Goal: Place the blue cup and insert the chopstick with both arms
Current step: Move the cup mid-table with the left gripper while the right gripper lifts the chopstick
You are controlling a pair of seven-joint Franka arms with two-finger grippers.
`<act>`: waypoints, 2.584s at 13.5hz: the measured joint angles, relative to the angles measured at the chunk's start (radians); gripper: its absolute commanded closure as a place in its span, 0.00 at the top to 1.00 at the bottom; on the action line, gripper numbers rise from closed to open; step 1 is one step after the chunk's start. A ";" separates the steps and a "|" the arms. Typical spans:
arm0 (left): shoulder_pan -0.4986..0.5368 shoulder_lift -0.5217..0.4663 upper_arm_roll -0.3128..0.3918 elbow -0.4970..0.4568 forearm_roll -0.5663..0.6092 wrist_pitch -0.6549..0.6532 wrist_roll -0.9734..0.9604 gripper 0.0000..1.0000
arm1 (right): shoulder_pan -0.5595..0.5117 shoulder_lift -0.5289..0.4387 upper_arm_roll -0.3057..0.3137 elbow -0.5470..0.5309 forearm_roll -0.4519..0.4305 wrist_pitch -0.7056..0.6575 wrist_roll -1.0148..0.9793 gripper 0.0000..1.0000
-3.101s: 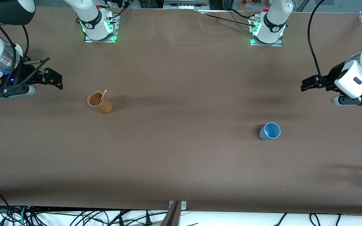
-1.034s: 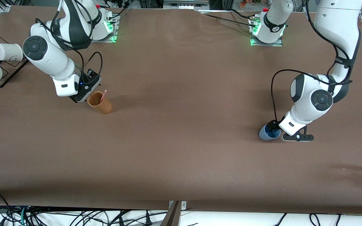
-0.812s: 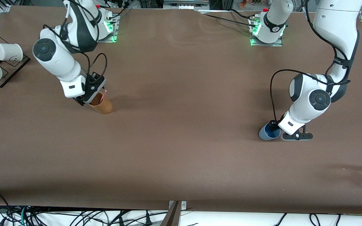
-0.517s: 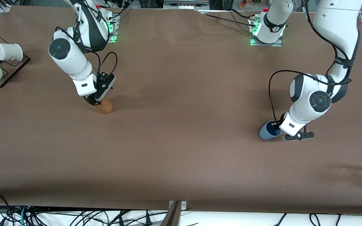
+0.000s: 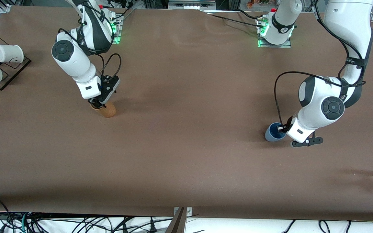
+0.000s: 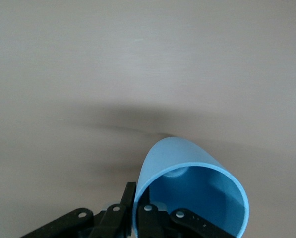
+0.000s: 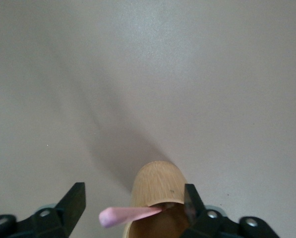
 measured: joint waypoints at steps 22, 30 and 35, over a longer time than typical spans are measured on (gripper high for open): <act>-0.559 0.269 -0.007 0.319 -0.065 -0.015 -0.564 0.11 | -0.036 -0.056 -0.024 -0.015 0.000 0.037 -0.118 0.00; -0.554 0.256 -0.003 0.382 -0.064 -0.055 -0.570 1.00 | -0.038 -0.118 -0.031 0.283 0.185 -0.313 -0.118 0.00; -0.481 0.166 0.017 0.514 -0.060 -0.254 -0.373 1.00 | -0.038 -0.101 0.008 0.386 0.275 -0.376 0.021 0.00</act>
